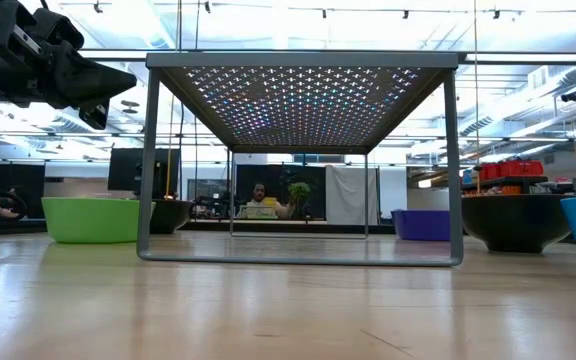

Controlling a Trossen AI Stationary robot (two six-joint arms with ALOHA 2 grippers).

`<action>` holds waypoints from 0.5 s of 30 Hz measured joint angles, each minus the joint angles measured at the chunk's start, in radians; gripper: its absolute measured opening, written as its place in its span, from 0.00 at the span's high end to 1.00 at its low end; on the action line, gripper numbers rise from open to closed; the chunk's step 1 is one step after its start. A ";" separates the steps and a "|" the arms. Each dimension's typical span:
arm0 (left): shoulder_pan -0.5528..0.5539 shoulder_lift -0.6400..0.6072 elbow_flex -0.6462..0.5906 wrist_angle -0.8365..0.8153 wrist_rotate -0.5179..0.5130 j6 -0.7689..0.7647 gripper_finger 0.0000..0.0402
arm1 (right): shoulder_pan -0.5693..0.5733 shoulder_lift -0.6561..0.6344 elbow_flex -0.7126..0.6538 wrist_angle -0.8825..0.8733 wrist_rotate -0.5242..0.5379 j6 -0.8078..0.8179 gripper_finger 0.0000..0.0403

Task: Pick & Place Mini bowls
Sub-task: Put the dark blue bowl on the shelf

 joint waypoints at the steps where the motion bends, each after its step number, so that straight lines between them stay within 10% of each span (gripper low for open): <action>1: 0.000 0.000 0.000 0.000 0.000 0.000 0.97 | 0.000 0.018 0.029 -0.002 0.000 -0.002 0.93; 15: 0.000 0.000 0.000 0.000 0.000 0.000 0.97 | 0.000 0.245 0.453 -0.301 0.000 -0.061 0.93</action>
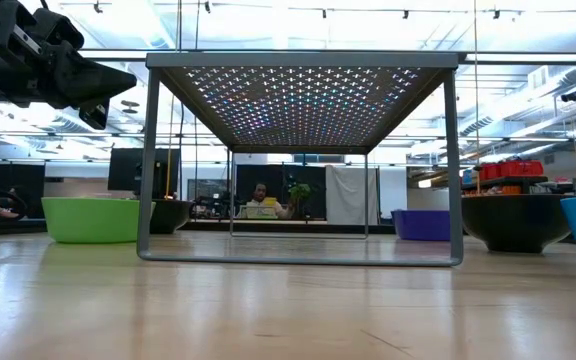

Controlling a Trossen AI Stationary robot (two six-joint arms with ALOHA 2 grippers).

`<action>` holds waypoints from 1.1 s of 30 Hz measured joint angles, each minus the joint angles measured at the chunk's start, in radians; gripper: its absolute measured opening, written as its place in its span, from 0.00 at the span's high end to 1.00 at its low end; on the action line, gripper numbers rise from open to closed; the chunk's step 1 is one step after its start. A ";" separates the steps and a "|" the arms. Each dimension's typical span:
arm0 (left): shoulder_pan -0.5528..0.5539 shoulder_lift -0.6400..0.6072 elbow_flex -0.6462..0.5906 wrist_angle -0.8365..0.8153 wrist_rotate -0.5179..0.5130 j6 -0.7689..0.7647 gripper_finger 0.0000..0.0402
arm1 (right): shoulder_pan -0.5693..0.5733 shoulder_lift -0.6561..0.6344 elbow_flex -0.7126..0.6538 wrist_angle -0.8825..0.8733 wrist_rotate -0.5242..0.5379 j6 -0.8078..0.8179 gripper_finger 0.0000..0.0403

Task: Pick & Place Mini bowls
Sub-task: Put the dark blue bowl on the shelf

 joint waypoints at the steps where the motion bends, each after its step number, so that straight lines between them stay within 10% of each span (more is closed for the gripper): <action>1: 0.000 0.000 0.000 0.000 0.000 0.000 0.97 | 0.000 0.013 0.030 -0.043 0.000 -0.001 0.93; 33: 0.000 0.000 0.000 0.000 0.000 0.000 0.97 | 0.000 0.220 0.488 -0.977 0.037 -0.144 0.93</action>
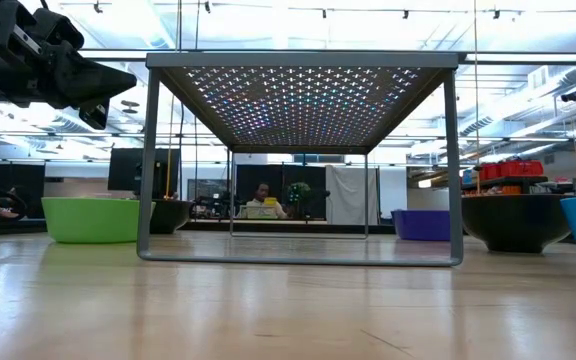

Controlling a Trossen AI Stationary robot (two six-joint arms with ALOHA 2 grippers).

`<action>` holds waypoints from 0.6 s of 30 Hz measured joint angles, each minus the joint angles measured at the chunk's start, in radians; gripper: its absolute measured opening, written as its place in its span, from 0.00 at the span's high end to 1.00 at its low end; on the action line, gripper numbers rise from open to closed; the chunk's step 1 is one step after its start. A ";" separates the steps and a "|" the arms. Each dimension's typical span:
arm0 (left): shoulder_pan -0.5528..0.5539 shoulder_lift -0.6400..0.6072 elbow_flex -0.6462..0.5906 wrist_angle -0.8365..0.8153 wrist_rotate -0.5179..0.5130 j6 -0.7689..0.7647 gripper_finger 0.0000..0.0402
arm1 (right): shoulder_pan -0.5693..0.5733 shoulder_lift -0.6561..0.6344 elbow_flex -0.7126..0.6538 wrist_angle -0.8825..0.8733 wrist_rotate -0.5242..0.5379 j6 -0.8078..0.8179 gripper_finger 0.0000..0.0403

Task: Pick & Place Mini bowls
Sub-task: Put the dark blue bowl on the shelf

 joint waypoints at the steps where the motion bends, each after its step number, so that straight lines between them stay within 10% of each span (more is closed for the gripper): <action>1: 0.000 0.000 0.000 0.000 0.000 0.000 0.97 | 0.000 0.000 0.000 -0.016 0.011 0.005 0.93; 18: 0.000 0.000 0.000 0.000 0.000 0.000 0.97 | 0.000 0.010 0.000 -0.305 0.015 0.059 0.93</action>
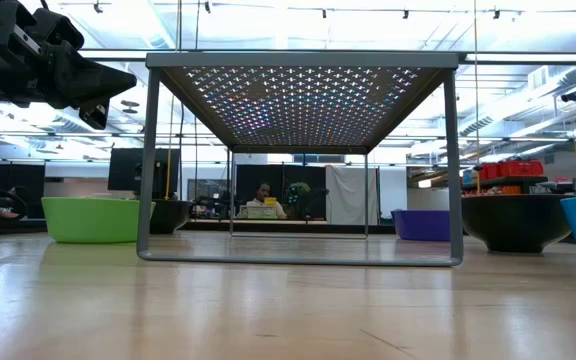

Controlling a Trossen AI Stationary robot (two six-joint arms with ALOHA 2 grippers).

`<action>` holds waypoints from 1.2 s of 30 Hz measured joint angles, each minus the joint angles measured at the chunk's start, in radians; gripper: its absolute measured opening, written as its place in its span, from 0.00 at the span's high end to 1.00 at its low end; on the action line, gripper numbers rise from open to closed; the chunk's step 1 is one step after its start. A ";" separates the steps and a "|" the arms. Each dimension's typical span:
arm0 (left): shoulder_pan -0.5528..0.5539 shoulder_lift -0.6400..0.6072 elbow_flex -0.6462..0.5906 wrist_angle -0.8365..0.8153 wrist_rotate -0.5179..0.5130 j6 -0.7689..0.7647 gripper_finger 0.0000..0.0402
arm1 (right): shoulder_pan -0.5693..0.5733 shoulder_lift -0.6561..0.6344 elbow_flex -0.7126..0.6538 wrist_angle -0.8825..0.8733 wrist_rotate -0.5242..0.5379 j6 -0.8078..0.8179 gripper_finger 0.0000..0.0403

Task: Pick & Place Mini bowls
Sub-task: Put the dark blue bowl on the shelf

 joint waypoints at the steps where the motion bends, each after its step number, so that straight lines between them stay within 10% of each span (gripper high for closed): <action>1: 0.000 0.000 0.000 0.000 0.000 0.000 0.97 | 0.000 0.001 0.000 -0.012 0.000 0.005 0.93; 36: 0.000 0.000 0.000 0.000 0.000 0.000 0.97 | -0.008 0.177 -0.001 -0.179 0.041 0.047 0.93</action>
